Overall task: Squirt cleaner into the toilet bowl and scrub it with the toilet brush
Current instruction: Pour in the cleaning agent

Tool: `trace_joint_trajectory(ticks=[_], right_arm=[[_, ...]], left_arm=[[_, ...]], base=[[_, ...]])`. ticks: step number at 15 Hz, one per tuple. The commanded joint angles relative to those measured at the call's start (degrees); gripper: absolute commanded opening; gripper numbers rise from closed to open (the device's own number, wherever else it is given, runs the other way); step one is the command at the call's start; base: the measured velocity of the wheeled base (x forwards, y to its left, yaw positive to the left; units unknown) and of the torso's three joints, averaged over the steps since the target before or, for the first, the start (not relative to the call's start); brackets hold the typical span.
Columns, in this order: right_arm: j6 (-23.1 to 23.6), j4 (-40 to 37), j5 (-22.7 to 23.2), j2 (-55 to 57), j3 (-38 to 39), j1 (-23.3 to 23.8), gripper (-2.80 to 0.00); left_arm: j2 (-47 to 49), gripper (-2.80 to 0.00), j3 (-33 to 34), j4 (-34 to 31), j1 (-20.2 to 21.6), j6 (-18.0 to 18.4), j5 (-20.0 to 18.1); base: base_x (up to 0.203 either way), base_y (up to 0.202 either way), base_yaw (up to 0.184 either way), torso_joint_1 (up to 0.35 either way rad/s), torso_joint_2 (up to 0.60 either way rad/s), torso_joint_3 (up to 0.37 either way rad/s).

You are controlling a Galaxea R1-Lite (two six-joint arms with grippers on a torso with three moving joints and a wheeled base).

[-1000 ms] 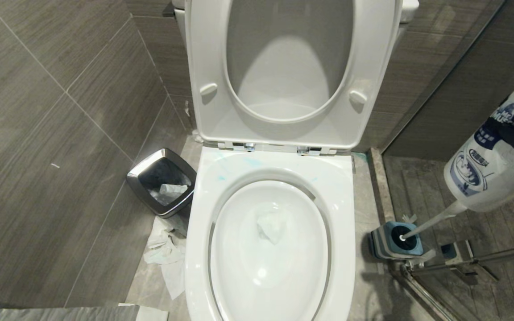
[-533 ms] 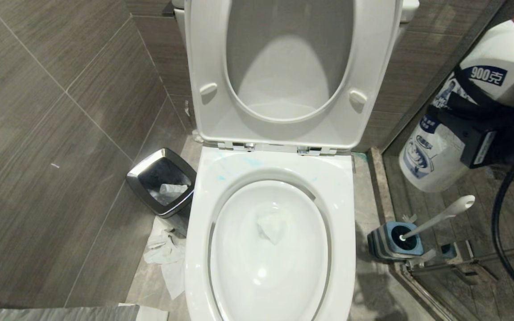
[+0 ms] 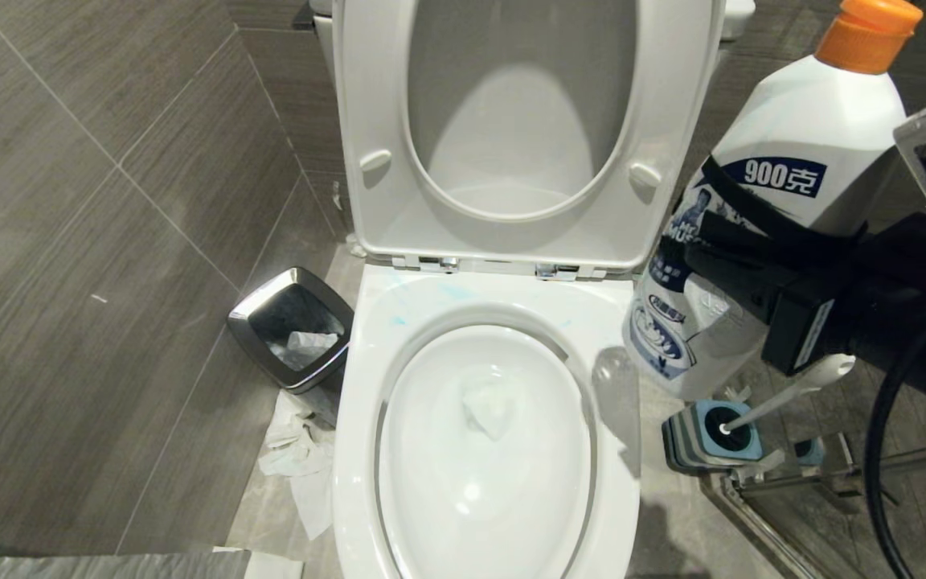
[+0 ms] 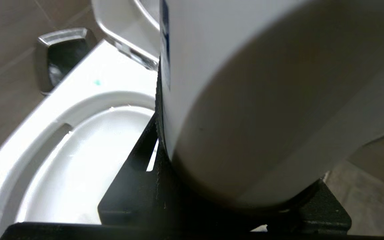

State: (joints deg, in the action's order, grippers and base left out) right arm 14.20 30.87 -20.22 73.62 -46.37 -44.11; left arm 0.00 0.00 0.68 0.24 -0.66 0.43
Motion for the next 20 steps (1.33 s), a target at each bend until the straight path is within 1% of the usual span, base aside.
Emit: trace_joint_trajectory(ticks=[1,2,4,6,8,10,13,17,20], right_arm=[[0.1,0.1,-0.1,0.1,-0.6,-1.0,-2.8],[0.6,-0.2,-0.1,0.1,-0.4,-1.0,-2.8],[3.2,-1.6,-0.1,0.1,-0.1,-1.0,-2.8],[8.0,-3.6,-0.4,0.5,-0.4,-1.0,-2.8],[14.8,-4.2,-1.5,2.2,-0.7,-1.0,-2.8],[19.5,-4.2,-3.5,4.7,-1.7,-0.9,-2.8],[27.4,-4.1,-8.4,7.2,-3.3,-0.9,-2.8],[41.6,-4.1,-12.6,9.1,-4.5,-0.9,-2.8],[52.3,-4.2,-14.9,11.9,-8.3,-0.7,-2.8]], left_arm=[[0.0,-2.8,0.4,0.0,0.0,0.0,0.0],[0.0,-2.8,0.4,0.0,0.0,0.0,0.0],[0.0,-2.8,0.4,0.0,0.0,0.0,0.0],[0.0,-2.8,0.4,0.0,0.0,0.0,0.0],[0.0,-2.8,0.4,0.0,0.0,0.0,0.0],[0.0,-2.8,0.4,0.0,0.0,0.0,0.0],[0.0,-2.8,0.4,0.0,0.0,0.0,0.0],[0.0,-2.8,0.4,0.0,0.0,0.0,0.0],[0.0,-2.8,0.4,0.0,0.0,0.0,0.0]], base=[[0.0,0.0,0.0,0.0,0.0,0.0],[0.0,0.0,0.0,0.0,0.0,0.0],[0.0,0.0,0.0,0.0,0.0,0.0],[0.0,0.0,0.0,0.0,0.0,0.0],[0.0,0.0,0.0,0.0,0.0,0.0],[0.0,0.0,0.0,0.0,0.0,0.0],[0.0,0.0,0.0,0.0,0.0,0.0],[0.0,0.0,0.0,0.0,0.0,0.0],[0.0,0.0,0.0,0.0,0.0,0.0]])
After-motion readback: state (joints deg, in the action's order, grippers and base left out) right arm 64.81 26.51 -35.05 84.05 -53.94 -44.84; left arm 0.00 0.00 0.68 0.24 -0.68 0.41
